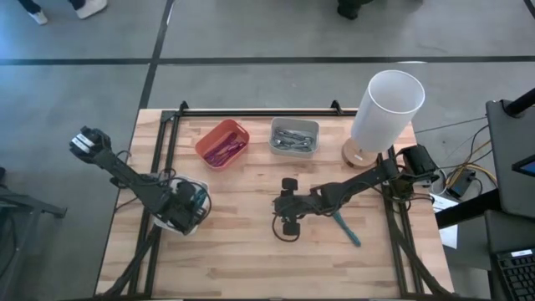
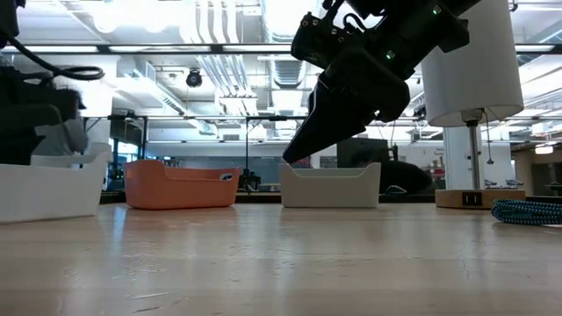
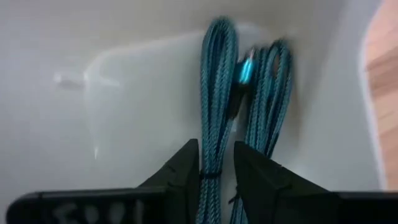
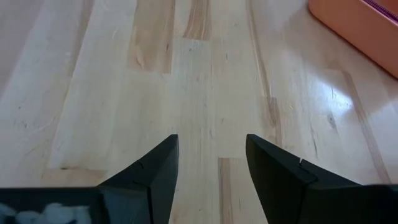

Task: Pick & Place USB Port
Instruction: Put the blue USB cable into the white bin

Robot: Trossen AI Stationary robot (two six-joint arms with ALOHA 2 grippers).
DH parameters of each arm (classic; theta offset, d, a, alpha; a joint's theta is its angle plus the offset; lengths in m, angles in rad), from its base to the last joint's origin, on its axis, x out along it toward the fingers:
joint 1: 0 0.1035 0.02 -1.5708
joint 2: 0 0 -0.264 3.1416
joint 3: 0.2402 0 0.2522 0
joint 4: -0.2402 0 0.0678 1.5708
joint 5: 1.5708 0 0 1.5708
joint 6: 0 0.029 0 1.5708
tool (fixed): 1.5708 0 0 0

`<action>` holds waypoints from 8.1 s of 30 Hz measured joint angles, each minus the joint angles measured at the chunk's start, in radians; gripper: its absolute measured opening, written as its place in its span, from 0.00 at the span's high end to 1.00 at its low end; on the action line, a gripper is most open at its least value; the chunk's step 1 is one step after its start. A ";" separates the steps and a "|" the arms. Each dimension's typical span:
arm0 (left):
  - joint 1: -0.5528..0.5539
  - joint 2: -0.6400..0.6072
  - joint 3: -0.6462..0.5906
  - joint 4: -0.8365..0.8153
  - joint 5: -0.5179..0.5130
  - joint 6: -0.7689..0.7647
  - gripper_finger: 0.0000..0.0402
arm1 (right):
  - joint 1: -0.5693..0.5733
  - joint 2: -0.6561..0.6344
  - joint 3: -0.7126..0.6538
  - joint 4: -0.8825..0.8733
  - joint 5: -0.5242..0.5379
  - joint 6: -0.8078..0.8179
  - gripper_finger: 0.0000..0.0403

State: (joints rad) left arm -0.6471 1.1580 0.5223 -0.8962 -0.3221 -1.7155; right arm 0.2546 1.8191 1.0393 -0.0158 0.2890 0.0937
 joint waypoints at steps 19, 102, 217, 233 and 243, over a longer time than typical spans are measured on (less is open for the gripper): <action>0.120 0.000 0.043 0.106 -0.172 0.290 0.77 | 0.000 0.000 0.001 -0.002 0.001 0.001 0.54; 0.165 -0.001 0.322 -0.022 -0.345 0.623 0.77 | 0.074 -0.238 -0.222 -0.658 -0.272 1.055 0.85; 0.510 0.395 0.161 1.484 0.141 1.609 0.94 | -0.163 -0.224 -0.180 0.597 -0.209 -0.003 0.88; 0.510 0.373 0.160 1.389 0.141 1.528 0.95 | -0.163 -0.225 -0.180 0.524 -0.209 0.005 0.64; 0.509 0.204 0.160 1.077 0.137 1.456 0.96 | -0.163 -0.226 -0.180 0.406 -0.211 0.046 0.55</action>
State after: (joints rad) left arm -0.1383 1.3616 0.6819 0.1808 -0.1848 -0.2591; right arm 0.0914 1.5929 0.8589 0.3906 0.0784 0.1400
